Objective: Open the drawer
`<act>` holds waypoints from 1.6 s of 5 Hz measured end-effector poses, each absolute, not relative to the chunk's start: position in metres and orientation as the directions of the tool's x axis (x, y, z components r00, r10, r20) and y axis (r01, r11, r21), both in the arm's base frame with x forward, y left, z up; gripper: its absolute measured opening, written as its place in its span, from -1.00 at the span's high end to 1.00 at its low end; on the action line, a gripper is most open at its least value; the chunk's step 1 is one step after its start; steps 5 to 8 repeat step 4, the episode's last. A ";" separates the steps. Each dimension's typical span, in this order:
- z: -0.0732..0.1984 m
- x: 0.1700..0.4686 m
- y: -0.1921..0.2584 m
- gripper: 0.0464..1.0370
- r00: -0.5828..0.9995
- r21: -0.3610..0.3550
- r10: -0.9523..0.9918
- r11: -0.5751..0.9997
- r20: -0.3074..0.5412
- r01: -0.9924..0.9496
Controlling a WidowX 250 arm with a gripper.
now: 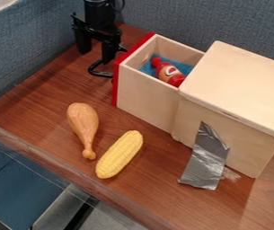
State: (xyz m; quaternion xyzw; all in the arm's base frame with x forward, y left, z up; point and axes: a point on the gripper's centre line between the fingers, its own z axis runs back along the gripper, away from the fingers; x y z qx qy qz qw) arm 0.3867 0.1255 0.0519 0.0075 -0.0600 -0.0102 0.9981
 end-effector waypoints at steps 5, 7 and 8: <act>0.110 0.351 0.109 -0.93 0.991 0.052 -0.130 0.990 0.028 0.128; 0.110 0.351 0.109 -0.93 0.991 0.052 -0.130 0.990 0.028 0.128; 0.110 0.351 0.109 -0.93 0.991 0.052 -0.130 0.990 0.028 0.128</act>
